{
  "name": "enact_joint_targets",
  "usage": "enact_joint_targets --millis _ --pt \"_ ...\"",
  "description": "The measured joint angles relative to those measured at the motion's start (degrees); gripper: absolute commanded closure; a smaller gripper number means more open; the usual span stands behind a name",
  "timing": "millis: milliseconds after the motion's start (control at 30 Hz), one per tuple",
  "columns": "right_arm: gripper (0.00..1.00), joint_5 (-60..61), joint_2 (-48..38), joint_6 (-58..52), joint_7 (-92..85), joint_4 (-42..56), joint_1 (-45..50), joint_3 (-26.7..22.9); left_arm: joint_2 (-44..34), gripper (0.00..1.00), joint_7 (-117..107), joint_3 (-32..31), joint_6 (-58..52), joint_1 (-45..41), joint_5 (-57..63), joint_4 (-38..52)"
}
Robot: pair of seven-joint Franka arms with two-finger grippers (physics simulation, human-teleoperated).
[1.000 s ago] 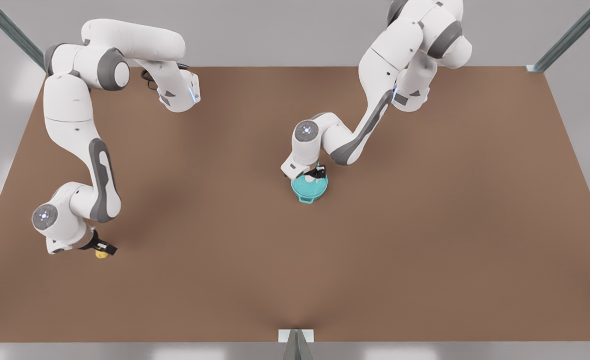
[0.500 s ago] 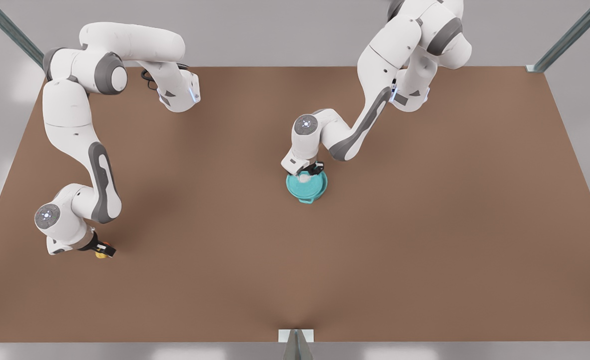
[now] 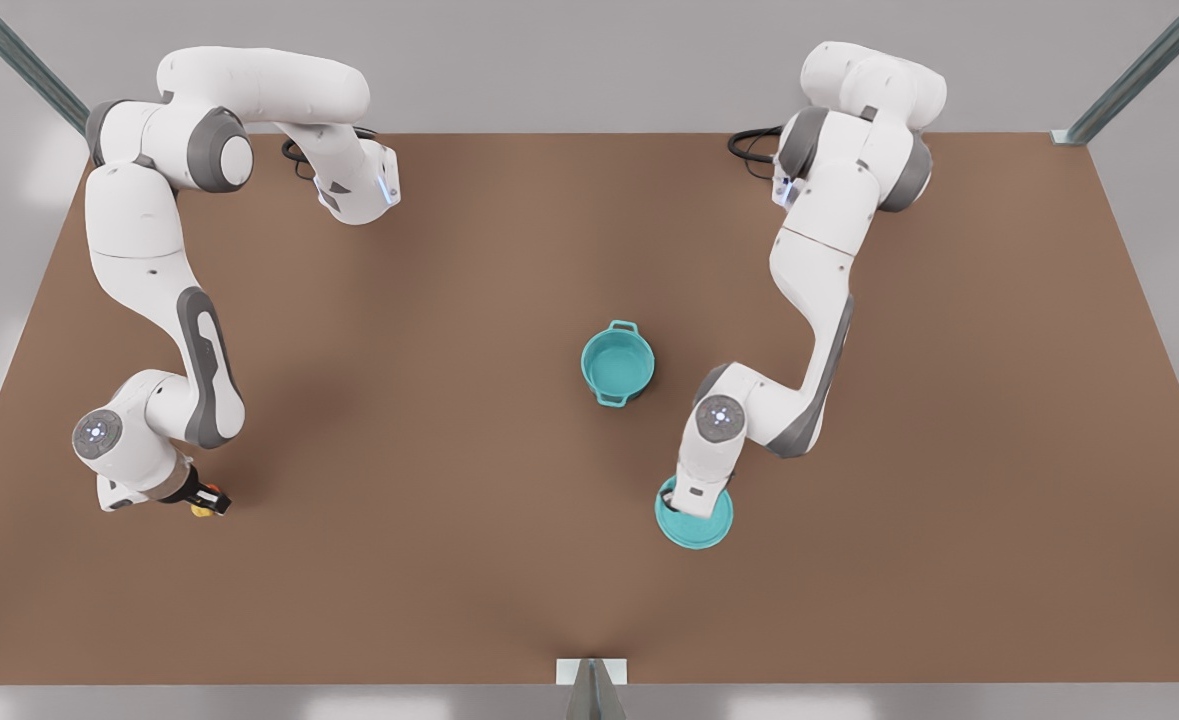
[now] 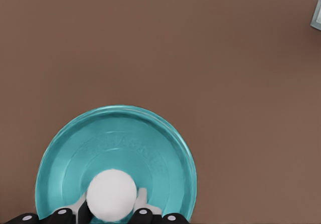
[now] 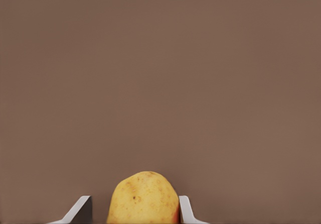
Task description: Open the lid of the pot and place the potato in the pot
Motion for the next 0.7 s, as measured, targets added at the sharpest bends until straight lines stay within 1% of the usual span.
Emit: enact_joint_targets --millis 33,67,133,167,200,233,267,300,333,433,567,700 --pt "0.35 0.0 0.0 0.1 0.0 0.0 -0.2 0.3 0.5 0.06 0.6 0.0 0.2 0.1 -0.2 0.4" --pt "0.37 0.0 0.0 0.2 0.0 0.0 -0.3 0.4 0.5 0.0 1.3 0.0 0.4 0.4 -0.4 0.5" --pt "0.39 0.1 0.0 0.3 0.0 0.0 -0.4 0.5 -1.3 0.0 3.4 -0.1 -1.0 1.9 -0.7 0.6" --pt "0.41 0.1 0.0 0.4 0.0 0.0 -0.4 0.5 -4.7 0.0 5.3 -0.3 -4.0 3.8 -1.4 0.7" --pt "0.47 0.1 0.0 0.5 0.0 0.0 -0.4 0.5 -10.2 0.0 7.7 -0.5 -8.3 6.6 -3.0 0.8" --pt "0.47 0.2 0.0 0.6 0.0 0.0 -0.4 0.5 -17.7 0.0 10.0 -0.5 -13.2 9.9 -5.2 0.3" --pt "0.48 0.3 0.0 0.6 -0.1 0.0 -0.4 0.5 -27.9 0.0 12.3 -0.3 -17.9 12.2 -7.0 -4.0" --pt "0.48 0.4 -0.1 0.7 -0.1 0.0 -0.4 0.5 -34.3 0.0 14.3 0.1 -21.8 14.0 -8.4 -7.2" --pt "0.48 0.5 -0.1 0.7 -0.2 0.0 -0.4 0.5 -35.8 0.0 16.3 0.5 -25.2 16.3 -9.6 -8.0" --pt "0.49 0.6 -0.2 0.7 -0.3 0.0 -0.4 0.6 -36.1 0.0 21.7 1.0 -32.4 20.2 -10.6 -8.7" --pt "0.49 0.7 -0.3 0.6 -0.4 0.0 -0.4 0.8 -35.3 0.0 27.5 1.0 -37.6 20.8 -10.4 -8.8" --pt "0.49 0.8 -0.2 0.6 -0.5 -0.1 -0.4 0.9 -34.1 0.0 32.2 0.8 -39.0 20.4 -8.1 -8.5"
